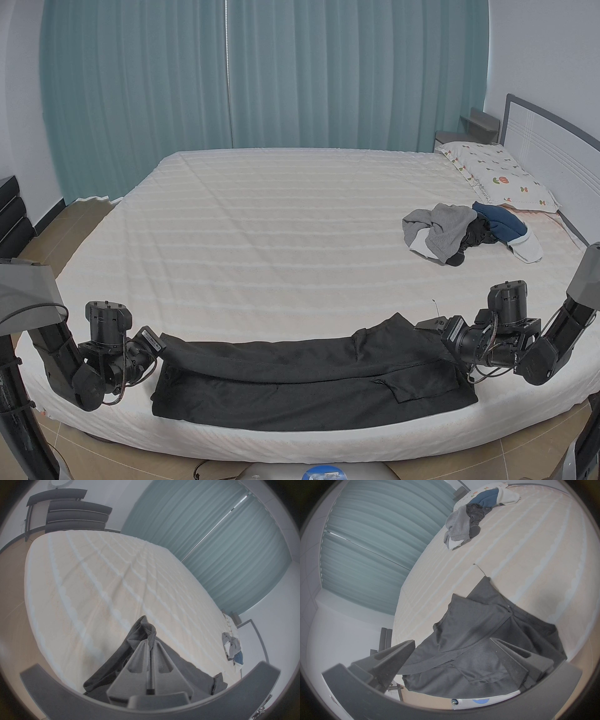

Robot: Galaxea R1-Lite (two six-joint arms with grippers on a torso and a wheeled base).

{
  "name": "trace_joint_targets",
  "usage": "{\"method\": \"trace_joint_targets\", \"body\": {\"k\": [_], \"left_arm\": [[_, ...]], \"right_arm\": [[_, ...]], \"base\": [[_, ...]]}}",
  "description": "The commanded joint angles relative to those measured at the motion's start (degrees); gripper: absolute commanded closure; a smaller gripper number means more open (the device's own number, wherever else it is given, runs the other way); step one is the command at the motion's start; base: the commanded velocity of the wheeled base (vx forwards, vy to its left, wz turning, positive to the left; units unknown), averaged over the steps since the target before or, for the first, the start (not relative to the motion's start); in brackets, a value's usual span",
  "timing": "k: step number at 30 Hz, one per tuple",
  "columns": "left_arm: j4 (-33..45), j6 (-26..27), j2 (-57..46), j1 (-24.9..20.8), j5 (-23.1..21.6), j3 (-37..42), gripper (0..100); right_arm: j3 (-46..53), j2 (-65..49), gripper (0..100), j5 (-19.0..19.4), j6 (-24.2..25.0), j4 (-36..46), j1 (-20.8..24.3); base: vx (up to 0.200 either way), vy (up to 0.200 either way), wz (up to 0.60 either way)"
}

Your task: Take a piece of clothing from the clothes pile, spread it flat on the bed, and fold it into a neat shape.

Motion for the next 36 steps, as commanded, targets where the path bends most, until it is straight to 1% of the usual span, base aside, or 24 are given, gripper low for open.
{"method": "trace_joint_targets", "body": {"k": [1, 7, 23, 31, 36], "left_arm": [[-1.6, -0.9, -0.8, -0.4, 0.1, 0.0, 100], [-3.5, -2.0, -0.8, -0.5, 0.1, 0.0, 100], [-4.5, -2.9, -0.7, -0.5, 0.1, 0.1, 100], [-4.5, -2.9, -0.7, -0.5, 0.1, 0.1, 100], [-4.5, -2.9, -0.6, -0.5, 0.1, 0.1, 100]], "right_arm": [[-2.3, 4.1, 0, -0.2, 1.5, -0.1, 0.1], [-3.6, 7.4, 0, -2.1, 1.5, 0.2, 0.1], [-3.0, 8.1, 0, -2.2, 1.3, 0.5, 0.2], [-5.6, 11.8, 0, -2.2, 1.5, 0.5, -0.4], [-6.8, 12.7, 0, -3.5, 1.6, 0.3, -1.0]], "base": [[0.000, 0.000, 0.00], [0.000, 0.000, 0.00], [0.000, 0.000, 0.00], [0.000, 0.000, 0.00], [0.000, 0.000, 0.00]]}}
